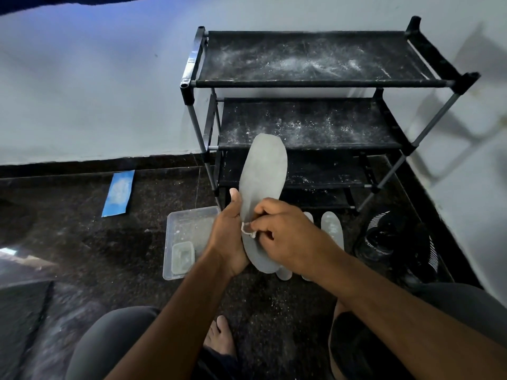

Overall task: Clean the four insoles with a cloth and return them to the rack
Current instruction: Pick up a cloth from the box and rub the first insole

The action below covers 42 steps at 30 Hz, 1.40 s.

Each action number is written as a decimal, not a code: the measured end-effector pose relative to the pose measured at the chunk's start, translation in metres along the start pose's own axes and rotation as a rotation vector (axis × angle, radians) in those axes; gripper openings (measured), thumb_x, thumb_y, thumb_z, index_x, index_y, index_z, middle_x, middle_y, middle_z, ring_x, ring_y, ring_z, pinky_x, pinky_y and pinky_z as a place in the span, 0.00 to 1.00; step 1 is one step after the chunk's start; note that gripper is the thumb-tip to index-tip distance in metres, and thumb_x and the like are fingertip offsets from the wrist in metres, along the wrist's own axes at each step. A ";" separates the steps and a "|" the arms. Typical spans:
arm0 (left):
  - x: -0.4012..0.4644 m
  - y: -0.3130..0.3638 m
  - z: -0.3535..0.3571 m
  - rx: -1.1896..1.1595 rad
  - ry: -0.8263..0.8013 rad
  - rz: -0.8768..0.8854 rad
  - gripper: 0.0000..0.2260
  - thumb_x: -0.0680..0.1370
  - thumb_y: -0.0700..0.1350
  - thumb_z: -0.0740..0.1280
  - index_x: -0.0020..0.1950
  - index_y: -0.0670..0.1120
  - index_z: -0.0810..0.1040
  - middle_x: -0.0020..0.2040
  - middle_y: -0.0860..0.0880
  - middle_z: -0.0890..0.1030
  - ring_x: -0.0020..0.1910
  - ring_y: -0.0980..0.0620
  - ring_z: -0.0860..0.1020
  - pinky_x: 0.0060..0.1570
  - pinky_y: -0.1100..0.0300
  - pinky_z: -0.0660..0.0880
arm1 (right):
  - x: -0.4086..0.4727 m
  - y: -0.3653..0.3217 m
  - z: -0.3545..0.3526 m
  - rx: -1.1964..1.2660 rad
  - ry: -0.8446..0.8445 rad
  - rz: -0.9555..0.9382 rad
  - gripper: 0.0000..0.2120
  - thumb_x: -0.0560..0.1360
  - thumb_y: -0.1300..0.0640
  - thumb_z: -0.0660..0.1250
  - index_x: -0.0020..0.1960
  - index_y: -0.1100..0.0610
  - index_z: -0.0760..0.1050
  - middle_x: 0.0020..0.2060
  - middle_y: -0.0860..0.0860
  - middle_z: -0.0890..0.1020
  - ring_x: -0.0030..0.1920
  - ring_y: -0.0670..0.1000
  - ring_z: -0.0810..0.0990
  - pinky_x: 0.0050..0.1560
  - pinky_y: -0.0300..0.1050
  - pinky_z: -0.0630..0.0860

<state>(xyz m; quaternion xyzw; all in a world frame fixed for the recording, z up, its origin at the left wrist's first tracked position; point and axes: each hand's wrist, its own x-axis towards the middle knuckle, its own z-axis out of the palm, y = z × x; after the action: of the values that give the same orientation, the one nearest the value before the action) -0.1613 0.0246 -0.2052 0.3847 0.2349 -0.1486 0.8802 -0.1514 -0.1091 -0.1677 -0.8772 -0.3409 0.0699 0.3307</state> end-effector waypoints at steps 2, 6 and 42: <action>0.001 0.000 -0.001 -0.008 0.020 0.011 0.32 0.84 0.64 0.52 0.72 0.39 0.75 0.68 0.37 0.79 0.65 0.40 0.80 0.61 0.48 0.79 | -0.001 -0.002 0.006 0.016 0.045 0.020 0.09 0.76 0.56 0.67 0.52 0.54 0.84 0.49 0.44 0.75 0.49 0.40 0.72 0.54 0.36 0.72; -0.001 -0.001 0.000 -0.009 0.015 0.031 0.31 0.84 0.63 0.53 0.68 0.39 0.77 0.61 0.37 0.83 0.57 0.42 0.84 0.56 0.49 0.82 | 0.003 -0.004 0.013 -0.013 0.085 0.051 0.08 0.76 0.53 0.70 0.46 0.57 0.84 0.46 0.46 0.77 0.46 0.43 0.74 0.53 0.39 0.73; -0.005 -0.006 0.005 -0.037 -0.204 0.009 0.27 0.86 0.58 0.51 0.73 0.40 0.75 0.65 0.40 0.81 0.62 0.45 0.81 0.64 0.48 0.74 | 0.009 0.009 -0.005 -0.161 0.351 0.115 0.07 0.75 0.57 0.71 0.50 0.59 0.84 0.42 0.52 0.80 0.46 0.47 0.71 0.47 0.35 0.65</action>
<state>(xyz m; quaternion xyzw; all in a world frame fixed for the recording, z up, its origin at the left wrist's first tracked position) -0.1663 0.0169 -0.2033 0.3524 0.1451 -0.1786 0.9071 -0.1380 -0.1115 -0.1685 -0.9176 -0.2319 -0.0928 0.3092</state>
